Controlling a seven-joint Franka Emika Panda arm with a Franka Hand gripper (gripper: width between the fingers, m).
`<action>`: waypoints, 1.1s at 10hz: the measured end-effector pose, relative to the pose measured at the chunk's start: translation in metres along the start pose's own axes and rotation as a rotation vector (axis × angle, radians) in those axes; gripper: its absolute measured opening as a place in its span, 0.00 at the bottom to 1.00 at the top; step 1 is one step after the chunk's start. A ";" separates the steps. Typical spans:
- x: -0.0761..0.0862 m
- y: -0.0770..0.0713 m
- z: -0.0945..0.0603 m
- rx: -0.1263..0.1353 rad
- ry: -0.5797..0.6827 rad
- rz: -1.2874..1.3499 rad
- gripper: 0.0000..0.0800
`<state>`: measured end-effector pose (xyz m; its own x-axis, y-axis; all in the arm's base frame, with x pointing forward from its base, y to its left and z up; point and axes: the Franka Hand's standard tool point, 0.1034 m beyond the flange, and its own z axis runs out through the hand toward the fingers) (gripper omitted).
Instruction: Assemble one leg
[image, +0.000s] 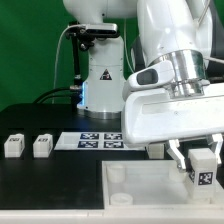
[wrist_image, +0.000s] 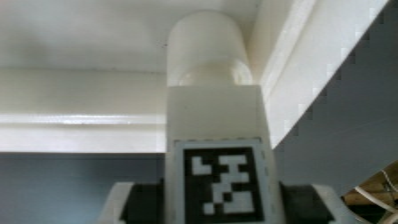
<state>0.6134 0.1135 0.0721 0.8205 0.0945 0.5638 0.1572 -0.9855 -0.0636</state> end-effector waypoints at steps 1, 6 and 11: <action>0.000 0.000 0.000 0.000 -0.001 0.000 0.36; -0.003 0.000 0.002 0.003 -0.015 0.000 0.80; -0.004 0.000 0.002 0.003 -0.016 0.000 0.81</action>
Offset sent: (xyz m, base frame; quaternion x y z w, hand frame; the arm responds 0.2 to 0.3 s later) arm 0.0000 0.0000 0.0000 0.0000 0.0000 0.0000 1.0000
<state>0.6114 0.1138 0.0688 0.8291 0.0964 0.5508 0.1584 -0.9852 -0.0659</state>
